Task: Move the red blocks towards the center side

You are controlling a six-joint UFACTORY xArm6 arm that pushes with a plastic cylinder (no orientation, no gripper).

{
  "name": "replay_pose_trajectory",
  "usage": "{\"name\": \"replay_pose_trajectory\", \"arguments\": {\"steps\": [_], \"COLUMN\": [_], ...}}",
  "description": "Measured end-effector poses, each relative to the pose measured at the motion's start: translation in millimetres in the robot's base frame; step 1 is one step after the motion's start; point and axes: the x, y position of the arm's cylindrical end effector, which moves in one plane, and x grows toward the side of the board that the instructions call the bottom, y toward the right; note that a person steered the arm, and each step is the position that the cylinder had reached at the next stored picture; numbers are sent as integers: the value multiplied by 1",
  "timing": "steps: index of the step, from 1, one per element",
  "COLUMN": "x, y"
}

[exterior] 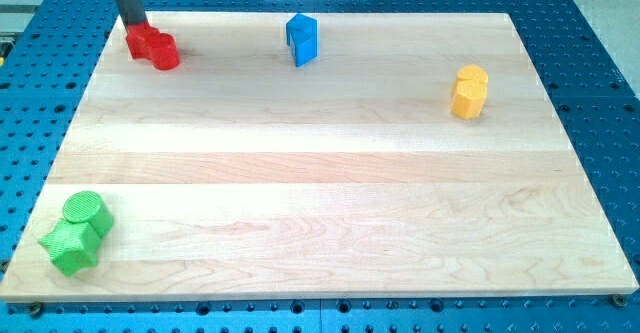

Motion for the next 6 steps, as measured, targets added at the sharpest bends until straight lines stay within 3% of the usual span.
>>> {"name": "replay_pose_trajectory", "arguments": {"steps": [2, 3, 4, 5, 6], "x": [19, 2, 14, 77, 90], "y": [43, 45, 23, 25, 52]}}
